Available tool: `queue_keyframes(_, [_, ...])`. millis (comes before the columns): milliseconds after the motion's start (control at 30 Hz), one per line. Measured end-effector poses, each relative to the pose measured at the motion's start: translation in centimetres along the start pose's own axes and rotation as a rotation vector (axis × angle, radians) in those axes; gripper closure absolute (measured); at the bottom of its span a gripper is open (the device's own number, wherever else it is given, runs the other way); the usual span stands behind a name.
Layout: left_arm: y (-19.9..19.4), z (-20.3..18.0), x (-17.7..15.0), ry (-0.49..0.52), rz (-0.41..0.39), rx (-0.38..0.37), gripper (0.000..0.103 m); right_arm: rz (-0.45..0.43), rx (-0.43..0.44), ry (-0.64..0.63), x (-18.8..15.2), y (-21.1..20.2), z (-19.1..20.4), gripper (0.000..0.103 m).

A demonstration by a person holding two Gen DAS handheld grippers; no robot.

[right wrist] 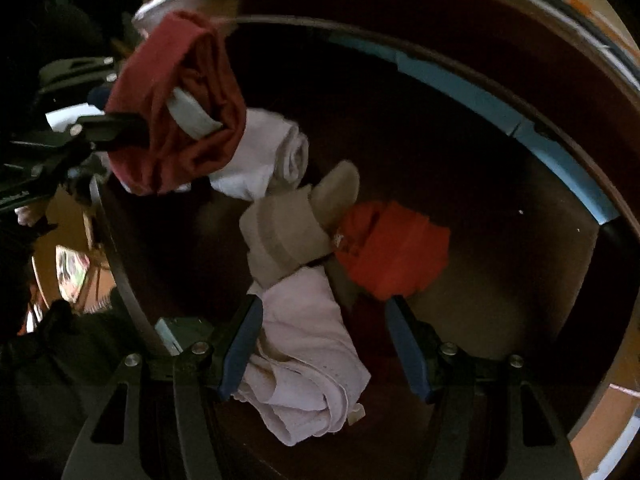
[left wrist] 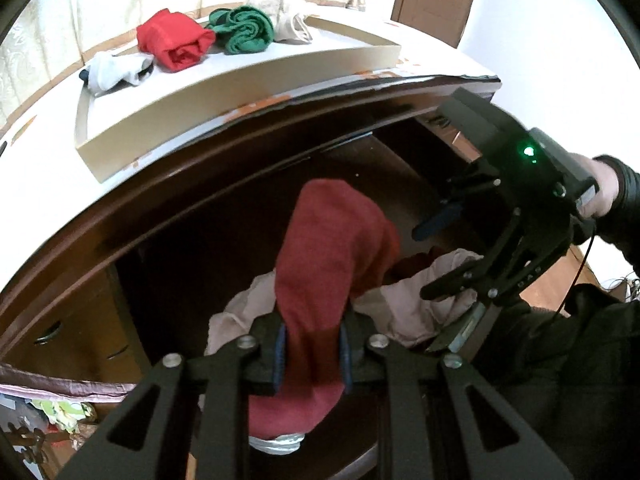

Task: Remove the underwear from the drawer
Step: 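Close the left gripper on the dark red sock while the right reaches into the drawer, then close the right gripper on the pink underwear and lift it from the drawer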

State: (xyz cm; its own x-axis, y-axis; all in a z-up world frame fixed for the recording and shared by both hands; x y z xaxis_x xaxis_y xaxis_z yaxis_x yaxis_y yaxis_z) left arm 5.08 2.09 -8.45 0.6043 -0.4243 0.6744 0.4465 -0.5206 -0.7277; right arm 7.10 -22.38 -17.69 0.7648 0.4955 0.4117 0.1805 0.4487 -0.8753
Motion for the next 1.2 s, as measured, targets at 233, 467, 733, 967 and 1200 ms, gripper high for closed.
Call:
queue_keyframes(233, [0.9,0.1,0.9,-0.025,-0.021,0.0,0.084,0.115,0.032,0.021,-0.1,2.0,-0.9,0.037])
queue_keyframes(467, [1.2,-0.1,1.1,-0.036,-0.035,0.0,0.084,0.179,0.031,-0.006,0.0,3.5,-0.8,0.037])
queue_keyframes(733, [0.8,0.1,1.1,-0.041,-0.047,0.001,0.084,0.259,0.043,-0.035,0.3,6.6,0.0,0.039])
queue_keyframes(967, [0.8,0.7,1.3,-0.083,-0.082,0.015,0.084,0.25,0.046,-0.077,0.0,6.4,0.4,0.078])
queue_keyframes(1200, [0.7,0.8,1.5,-0.13,-0.137,0.067,0.084,0.099,0.061,-0.036,-1.4,4.1,0.5,0.088])
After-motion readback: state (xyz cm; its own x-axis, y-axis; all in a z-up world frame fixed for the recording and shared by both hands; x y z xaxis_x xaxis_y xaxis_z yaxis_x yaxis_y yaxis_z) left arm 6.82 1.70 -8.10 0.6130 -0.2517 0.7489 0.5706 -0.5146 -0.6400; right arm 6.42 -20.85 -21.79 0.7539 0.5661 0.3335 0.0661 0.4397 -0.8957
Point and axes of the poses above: each gripper's, at about its wrist camera, not at the fingertips, and y roughly the way its jaws point, z to its left, x to its top, the point moved 2 cm from there along y, roughly the way its jaws point, and after that the axes turned 13 degrees about -z, right-handed, at the moved point
